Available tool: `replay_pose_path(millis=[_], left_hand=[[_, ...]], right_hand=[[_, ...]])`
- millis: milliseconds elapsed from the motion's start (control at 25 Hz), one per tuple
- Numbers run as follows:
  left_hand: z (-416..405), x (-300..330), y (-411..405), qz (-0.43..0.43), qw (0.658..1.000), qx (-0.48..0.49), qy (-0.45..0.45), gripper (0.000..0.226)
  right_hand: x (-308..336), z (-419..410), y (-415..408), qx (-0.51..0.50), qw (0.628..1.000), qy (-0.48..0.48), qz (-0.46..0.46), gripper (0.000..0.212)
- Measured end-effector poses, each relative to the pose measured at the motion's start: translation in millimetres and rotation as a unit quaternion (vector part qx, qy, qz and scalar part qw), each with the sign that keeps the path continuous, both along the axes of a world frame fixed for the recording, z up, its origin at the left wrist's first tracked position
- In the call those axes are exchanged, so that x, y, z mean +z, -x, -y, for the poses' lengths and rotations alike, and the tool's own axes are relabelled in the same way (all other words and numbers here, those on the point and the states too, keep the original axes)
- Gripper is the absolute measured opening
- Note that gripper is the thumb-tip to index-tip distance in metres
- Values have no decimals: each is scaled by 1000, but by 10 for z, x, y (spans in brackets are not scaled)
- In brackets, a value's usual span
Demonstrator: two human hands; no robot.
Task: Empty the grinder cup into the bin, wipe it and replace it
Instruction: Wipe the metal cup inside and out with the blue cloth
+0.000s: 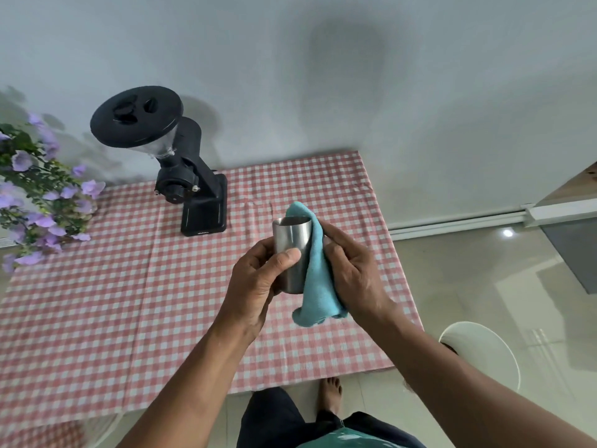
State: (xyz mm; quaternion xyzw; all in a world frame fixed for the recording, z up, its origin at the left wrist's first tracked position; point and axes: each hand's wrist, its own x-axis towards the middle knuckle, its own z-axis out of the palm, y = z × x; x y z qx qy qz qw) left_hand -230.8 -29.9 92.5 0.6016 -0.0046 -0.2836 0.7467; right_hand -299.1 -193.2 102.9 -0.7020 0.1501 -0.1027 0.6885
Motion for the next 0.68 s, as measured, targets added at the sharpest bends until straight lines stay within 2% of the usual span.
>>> replay_pose_path(millis=[80, 160, 320, 440, 560, 680], left_hand=[[16, 31, -7, 11, 1000, 14, 3, 43], [8, 21, -15, 18, 999, 28, -2, 48], [-41, 7, -3, 3, 1000, -4, 0, 44], [-42, 26, 23, 10, 1000, -20, -5, 40], [-59, 26, 52, 31, 999, -22, -25, 47], [-71, 6, 59, 27, 1000, -2, -14, 57]], right_hand=[[-6, -89, 140, 6, 999, 35, -14, 40], [10, -197, 273, 10, 997, 79, -17, 44], [11, -11, 5, 6, 1000, -9, -9, 38], [38, -24, 31, 28, 1000, -3, -2, 39], [64, -184, 233, 27, 999, 36, -1, 44], [28, -78, 80, 13, 1000, -14, 9, 38]])
